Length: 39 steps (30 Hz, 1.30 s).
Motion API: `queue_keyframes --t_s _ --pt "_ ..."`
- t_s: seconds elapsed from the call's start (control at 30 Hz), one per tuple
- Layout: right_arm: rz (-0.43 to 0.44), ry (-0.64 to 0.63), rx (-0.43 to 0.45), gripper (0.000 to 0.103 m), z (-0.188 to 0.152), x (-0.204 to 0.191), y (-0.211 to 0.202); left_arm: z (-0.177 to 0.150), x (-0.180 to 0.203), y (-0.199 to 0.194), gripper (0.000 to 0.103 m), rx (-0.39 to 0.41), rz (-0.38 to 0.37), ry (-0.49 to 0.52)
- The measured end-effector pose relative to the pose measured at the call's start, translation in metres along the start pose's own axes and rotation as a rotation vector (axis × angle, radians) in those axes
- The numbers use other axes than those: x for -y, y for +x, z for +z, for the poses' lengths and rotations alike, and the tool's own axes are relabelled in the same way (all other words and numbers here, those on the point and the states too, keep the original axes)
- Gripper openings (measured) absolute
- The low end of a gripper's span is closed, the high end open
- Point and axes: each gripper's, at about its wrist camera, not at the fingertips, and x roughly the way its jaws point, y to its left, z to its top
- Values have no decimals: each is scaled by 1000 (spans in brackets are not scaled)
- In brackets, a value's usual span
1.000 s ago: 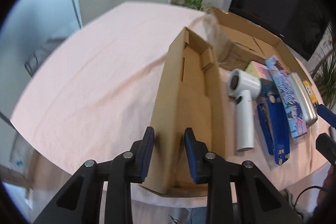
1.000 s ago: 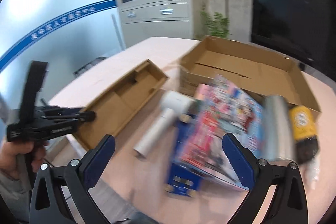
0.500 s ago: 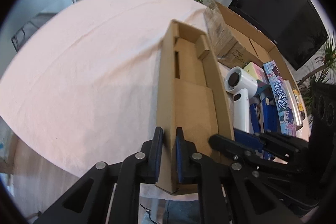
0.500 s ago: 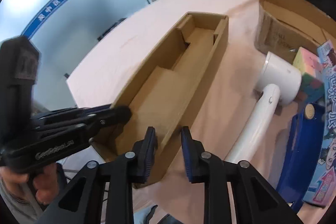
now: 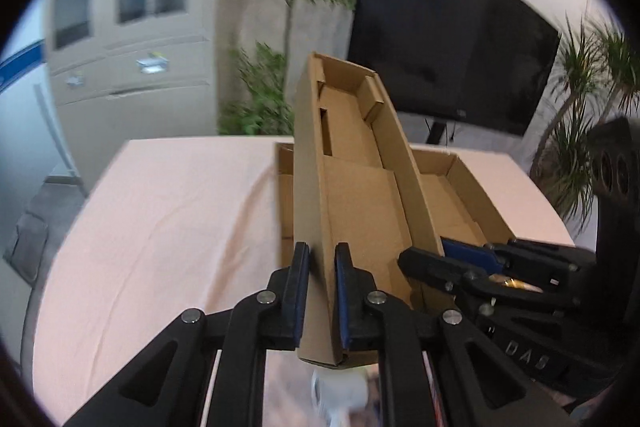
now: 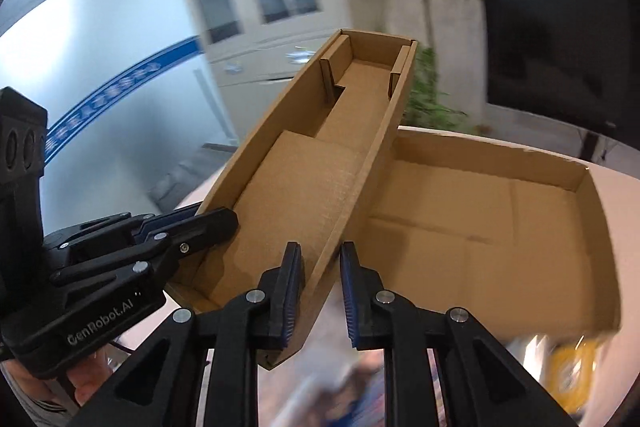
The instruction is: Organize rigid objects
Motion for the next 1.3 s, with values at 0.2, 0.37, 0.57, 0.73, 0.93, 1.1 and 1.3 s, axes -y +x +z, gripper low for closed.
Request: queue_keyframes --t_s 0.2,0.37,0.57,0.73,0.93,1.1,1.3 --pt "29 145 -185 17 33 85 88 9 -14 110 12 -213 -6 -51" --pt "58 211 -307 14 11 99 160 -10 -25 149 10 -311 69 -63" --pt "85 274 -344 17 1 109 183 -15 -32 135 14 -304 52 -46" --pt "90 297 -345 37 -8 106 193 -1 -25 80 16 -175 115 -9" --pt "68 194 -27 103 -25 109 55 -18 -4 -36 102 202 207 47" --pt "162 169 25 103 -116 118 -67 -95 45 -30 102 75 39 139" --pt "345 328 -120 103 -219 131 -83 -150 77 29 102 -160 -164 52"
